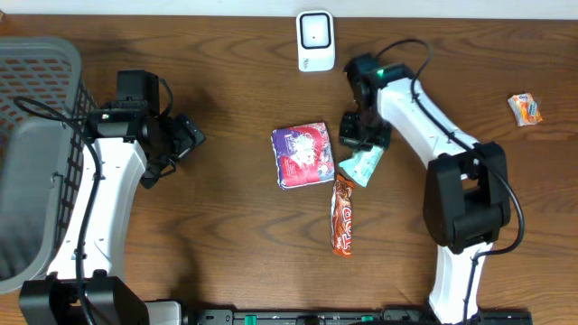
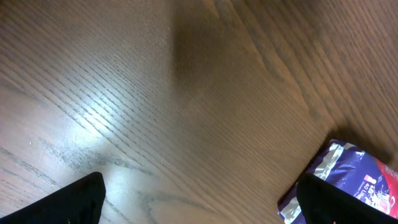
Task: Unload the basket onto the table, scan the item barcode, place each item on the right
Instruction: 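Lift the green packet toward the scanner with the right gripper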
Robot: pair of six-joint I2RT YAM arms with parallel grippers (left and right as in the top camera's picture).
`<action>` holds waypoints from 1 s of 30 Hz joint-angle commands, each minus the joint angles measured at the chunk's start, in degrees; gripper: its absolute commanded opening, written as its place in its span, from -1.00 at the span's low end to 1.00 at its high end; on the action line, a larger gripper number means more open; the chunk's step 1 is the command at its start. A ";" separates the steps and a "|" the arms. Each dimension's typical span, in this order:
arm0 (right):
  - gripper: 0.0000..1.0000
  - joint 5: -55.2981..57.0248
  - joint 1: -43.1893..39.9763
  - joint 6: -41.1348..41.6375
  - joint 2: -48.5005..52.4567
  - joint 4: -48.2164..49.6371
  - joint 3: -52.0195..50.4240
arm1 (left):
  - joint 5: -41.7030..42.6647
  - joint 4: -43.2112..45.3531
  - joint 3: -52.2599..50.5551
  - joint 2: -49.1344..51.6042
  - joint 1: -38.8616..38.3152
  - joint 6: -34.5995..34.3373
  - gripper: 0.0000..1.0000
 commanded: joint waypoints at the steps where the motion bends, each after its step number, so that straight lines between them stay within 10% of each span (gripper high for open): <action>1: -0.98 -11.80 -2.36 -9.60 0.35 -2.19 5.11 | -0.57 -0.11 0.00 -0.15 0.31 0.35 0.96; 5: -0.90 -10.25 -4.13 -10.03 0.37 -4.76 6.34 | -0.59 -0.11 0.00 -0.15 0.31 0.35 0.96; 8: 0.30 -3.96 -2.99 -8.96 0.37 -5.66 5.66 | -0.59 -0.11 0.00 -0.15 0.31 0.35 0.96; 10: 0.51 0.55 -1.57 -5.86 0.50 -5.33 5.29 | -0.57 -0.11 0.00 -0.15 0.31 0.35 0.96; 30: 0.04 19.91 7.37 11.23 0.55 6.51 -10.29 | -0.57 -0.11 0.00 -0.15 0.31 0.35 0.96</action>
